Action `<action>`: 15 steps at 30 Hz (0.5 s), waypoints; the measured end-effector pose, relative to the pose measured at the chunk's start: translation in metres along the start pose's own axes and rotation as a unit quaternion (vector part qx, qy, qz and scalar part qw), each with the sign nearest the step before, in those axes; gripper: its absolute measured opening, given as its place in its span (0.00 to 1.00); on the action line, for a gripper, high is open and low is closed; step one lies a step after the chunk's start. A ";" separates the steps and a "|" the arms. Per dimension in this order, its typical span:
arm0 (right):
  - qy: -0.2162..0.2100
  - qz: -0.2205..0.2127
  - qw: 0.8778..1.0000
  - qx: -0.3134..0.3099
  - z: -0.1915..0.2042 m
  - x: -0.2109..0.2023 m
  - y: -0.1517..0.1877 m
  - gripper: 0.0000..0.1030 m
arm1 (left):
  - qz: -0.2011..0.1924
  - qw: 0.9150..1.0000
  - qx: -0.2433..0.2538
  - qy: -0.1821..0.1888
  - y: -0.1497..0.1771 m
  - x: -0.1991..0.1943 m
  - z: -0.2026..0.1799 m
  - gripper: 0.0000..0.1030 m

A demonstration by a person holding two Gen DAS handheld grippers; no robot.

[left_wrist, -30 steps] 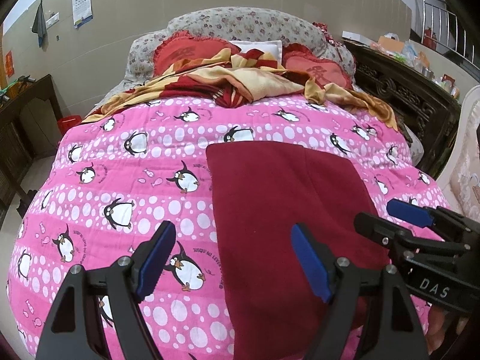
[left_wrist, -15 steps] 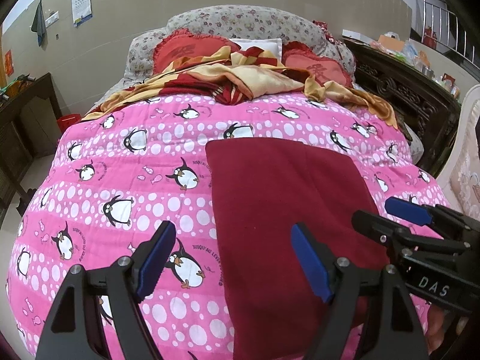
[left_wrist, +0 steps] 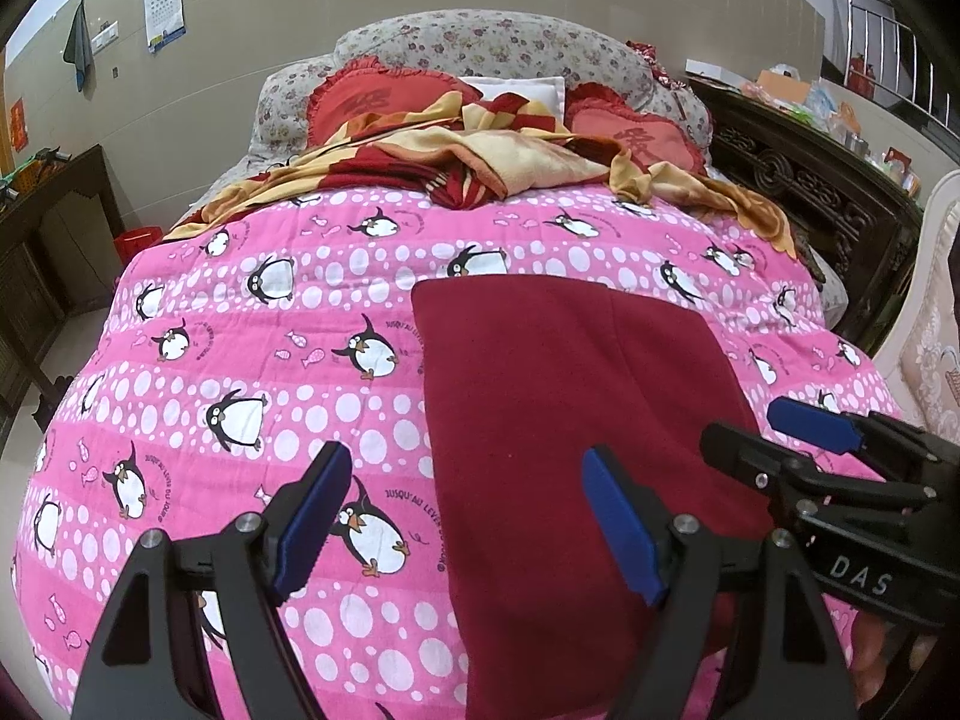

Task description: Fold small clothes

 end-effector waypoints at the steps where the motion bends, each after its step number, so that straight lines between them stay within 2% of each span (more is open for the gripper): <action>1: 0.000 0.000 1.000 0.000 0.000 0.000 0.000 0.60 | 0.000 1.000 0.000 0.000 0.000 0.000 0.000 0.80; 15: 0.000 0.001 1.000 0.003 -0.003 0.002 0.001 0.60 | 0.003 1.000 0.000 0.000 0.001 0.000 -0.001 0.80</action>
Point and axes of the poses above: each gripper's, at about its wrist camera, not at the fingertips, and x roughly the way its jaws point, z to its left, y to its underside, the point moved 2 cm from there along x, roughly the way its jaws point, and after that the axes turned 4 degrees about z, right-handed, at the moved point
